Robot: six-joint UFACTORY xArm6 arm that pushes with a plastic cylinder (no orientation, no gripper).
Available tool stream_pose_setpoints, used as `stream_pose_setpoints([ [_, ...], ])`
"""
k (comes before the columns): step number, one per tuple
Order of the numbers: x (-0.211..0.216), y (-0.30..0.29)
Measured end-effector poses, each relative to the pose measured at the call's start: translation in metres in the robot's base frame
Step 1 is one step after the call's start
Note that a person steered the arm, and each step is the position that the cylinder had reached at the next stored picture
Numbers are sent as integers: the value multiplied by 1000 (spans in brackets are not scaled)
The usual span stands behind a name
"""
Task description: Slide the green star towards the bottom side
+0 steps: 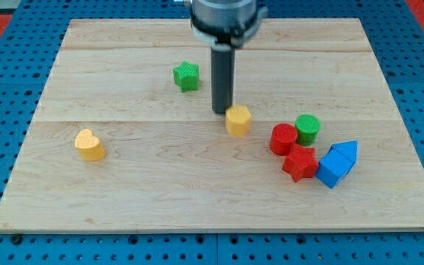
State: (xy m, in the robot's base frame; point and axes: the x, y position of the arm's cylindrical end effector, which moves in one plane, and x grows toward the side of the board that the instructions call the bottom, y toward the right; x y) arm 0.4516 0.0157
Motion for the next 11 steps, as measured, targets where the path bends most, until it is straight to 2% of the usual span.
stream_pose_setpoints([
  [2, 24, 19],
  [3, 20, 52],
  [4, -18, -4],
  [5, -99, 53],
  [6, -159, 39],
  [7, -158, -55],
  [8, -109, -64],
  [9, -69, -24],
  [11, -77, -16],
])
